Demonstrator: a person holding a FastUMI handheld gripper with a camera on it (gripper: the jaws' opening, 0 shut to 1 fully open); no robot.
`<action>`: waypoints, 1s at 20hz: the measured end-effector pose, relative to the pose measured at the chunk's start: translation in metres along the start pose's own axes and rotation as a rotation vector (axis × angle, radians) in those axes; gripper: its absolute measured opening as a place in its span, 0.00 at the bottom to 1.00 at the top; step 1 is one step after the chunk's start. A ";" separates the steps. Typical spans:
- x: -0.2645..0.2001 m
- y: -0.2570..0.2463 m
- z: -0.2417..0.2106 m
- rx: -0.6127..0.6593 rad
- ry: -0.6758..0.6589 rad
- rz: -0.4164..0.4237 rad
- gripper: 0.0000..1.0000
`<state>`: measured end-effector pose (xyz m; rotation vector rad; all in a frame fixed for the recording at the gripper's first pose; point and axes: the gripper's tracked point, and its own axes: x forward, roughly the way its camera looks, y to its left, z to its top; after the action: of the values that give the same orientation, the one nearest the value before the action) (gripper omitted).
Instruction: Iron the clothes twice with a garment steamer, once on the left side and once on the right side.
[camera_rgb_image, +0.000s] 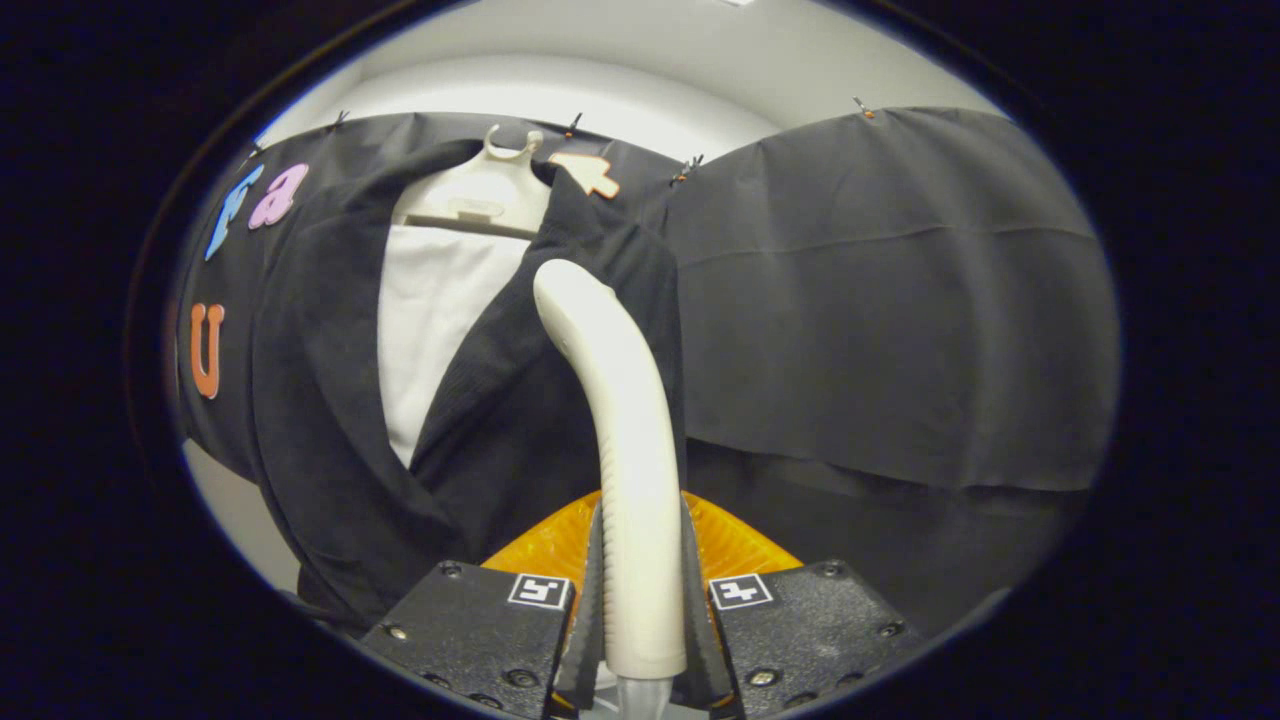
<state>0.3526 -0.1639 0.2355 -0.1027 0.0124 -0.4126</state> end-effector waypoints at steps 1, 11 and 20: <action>-0.003 0.003 -0.006 -0.007 0.014 -0.002 0.38; -0.023 0.031 -0.075 -0.079 0.112 -0.049 0.38; -0.027 0.031 -0.094 -0.104 0.199 -0.057 0.38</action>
<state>0.3369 -0.1336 0.1383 -0.1646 0.2271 -0.4779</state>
